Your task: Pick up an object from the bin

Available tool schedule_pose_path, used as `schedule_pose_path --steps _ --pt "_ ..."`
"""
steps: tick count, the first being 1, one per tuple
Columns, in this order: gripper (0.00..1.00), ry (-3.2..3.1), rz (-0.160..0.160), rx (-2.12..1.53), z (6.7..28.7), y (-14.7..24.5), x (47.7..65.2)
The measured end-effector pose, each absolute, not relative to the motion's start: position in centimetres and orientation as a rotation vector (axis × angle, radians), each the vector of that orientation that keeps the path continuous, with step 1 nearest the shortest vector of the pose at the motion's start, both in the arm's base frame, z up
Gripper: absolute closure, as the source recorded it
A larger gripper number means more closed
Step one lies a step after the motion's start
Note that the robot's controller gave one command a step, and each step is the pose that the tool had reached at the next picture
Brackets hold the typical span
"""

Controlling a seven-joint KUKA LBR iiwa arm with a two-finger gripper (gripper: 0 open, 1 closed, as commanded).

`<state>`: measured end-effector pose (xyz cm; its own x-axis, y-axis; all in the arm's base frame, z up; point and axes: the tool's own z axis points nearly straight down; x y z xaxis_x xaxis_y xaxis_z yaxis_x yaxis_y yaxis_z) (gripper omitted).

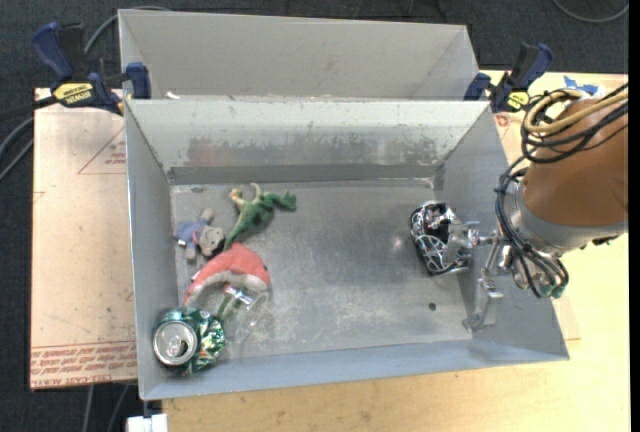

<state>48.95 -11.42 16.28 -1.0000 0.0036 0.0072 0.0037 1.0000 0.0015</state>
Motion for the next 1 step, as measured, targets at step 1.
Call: schedule_pose_path --steps 1 --pt "0.0 -3.142 0.0 0.002 16.72 -11.34 49.13"
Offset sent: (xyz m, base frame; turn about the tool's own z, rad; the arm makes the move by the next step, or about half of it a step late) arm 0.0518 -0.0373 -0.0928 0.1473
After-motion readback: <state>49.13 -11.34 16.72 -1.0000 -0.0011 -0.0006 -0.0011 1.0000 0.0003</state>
